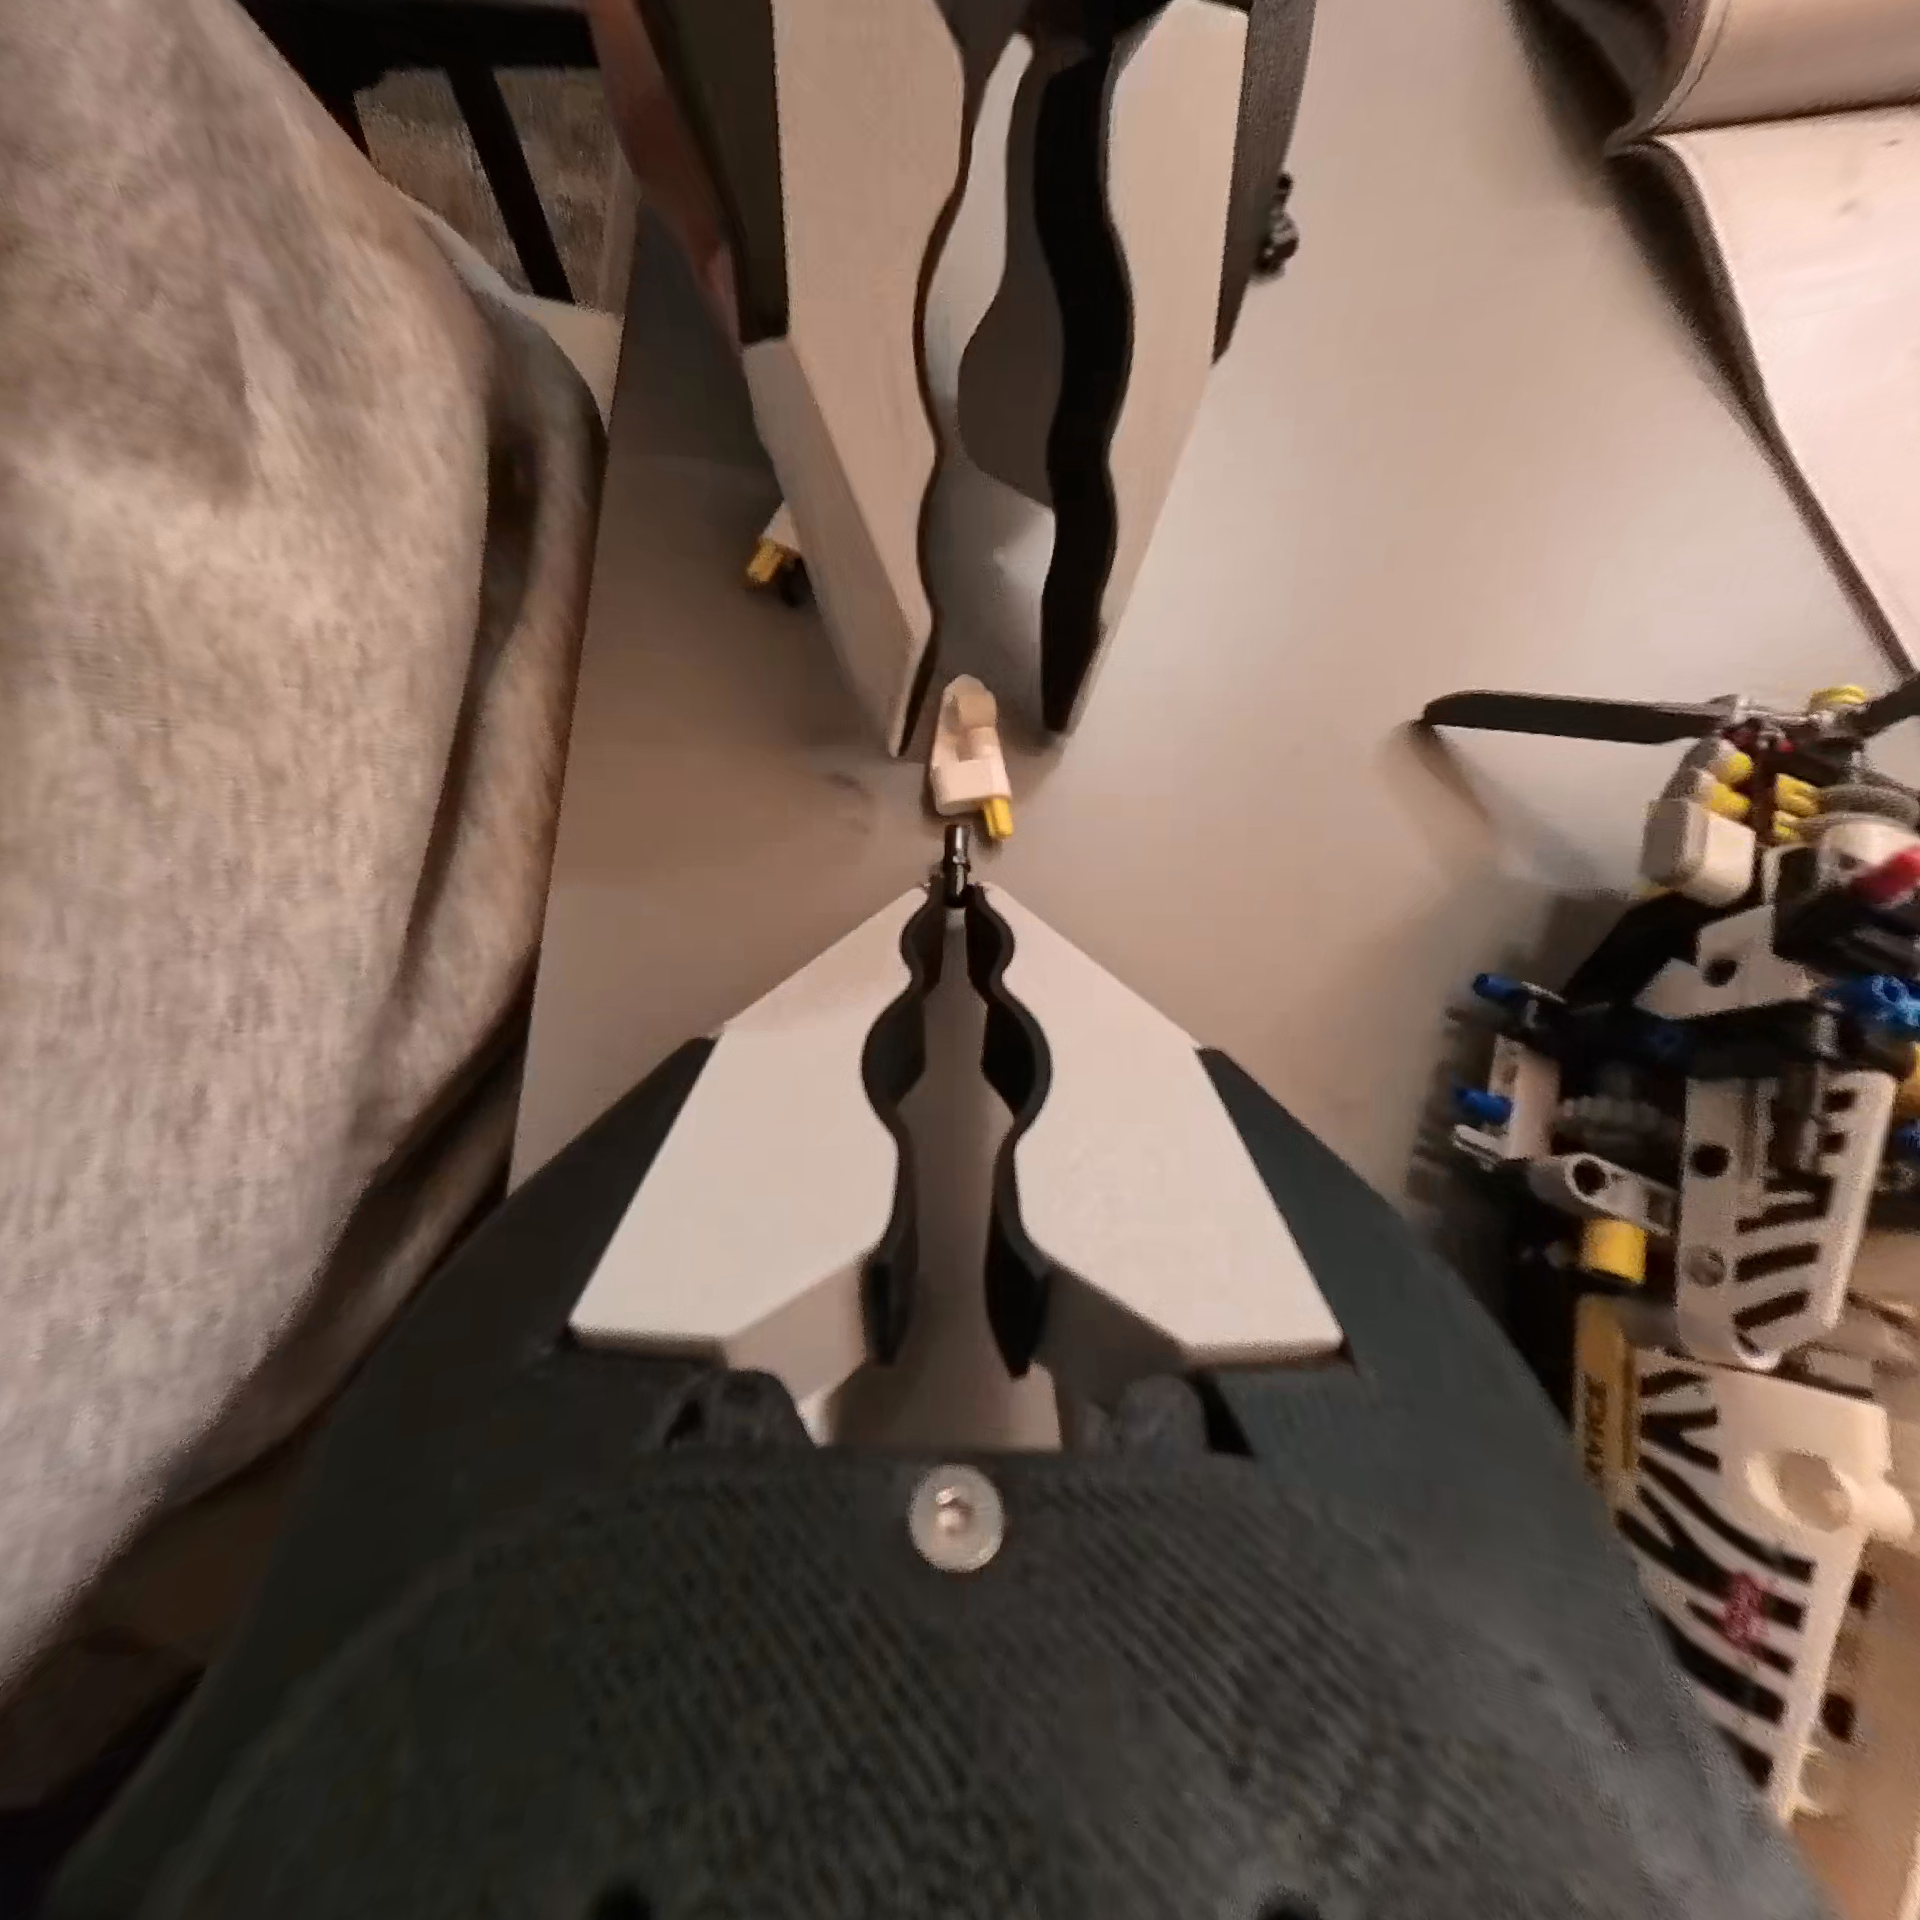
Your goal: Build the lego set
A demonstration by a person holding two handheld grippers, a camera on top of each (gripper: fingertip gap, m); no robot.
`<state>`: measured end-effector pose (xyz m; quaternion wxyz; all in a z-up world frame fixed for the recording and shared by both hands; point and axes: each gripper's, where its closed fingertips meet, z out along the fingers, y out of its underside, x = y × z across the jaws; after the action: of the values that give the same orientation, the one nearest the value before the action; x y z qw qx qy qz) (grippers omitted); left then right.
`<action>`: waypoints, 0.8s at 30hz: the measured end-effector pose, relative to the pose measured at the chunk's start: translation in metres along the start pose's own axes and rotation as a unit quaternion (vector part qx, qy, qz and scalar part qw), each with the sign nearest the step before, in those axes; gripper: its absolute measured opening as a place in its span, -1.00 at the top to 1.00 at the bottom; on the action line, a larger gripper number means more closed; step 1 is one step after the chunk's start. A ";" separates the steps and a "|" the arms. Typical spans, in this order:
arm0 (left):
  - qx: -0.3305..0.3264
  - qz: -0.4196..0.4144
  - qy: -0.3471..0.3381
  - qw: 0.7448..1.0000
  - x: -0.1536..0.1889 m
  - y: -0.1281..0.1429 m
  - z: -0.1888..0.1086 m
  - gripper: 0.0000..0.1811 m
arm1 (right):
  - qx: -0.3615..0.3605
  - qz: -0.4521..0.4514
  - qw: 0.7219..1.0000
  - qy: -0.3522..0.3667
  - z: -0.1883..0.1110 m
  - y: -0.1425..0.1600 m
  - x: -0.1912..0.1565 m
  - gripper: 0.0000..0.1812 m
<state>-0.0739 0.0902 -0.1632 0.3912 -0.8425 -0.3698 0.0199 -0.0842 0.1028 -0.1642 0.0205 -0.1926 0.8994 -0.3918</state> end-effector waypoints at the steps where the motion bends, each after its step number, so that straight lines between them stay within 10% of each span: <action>1: -0.004 0.010 -0.007 1.000 0.000 0.001 0.002 0.67 | -0.007 -0.003 1.000 -0.001 0.001 0.000 0.000 0.98; 24: -0.009 0.074 0.008 0.997 0.000 0.003 0.004 0.86 | -0.021 -0.045 0.998 -0.038 0.004 -0.002 -0.002 0.98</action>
<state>-0.0728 0.0914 -0.1681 0.3838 -0.8714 -0.3031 0.0384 -0.0810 0.0993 -0.1662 0.0331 -0.2478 0.8965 -0.3658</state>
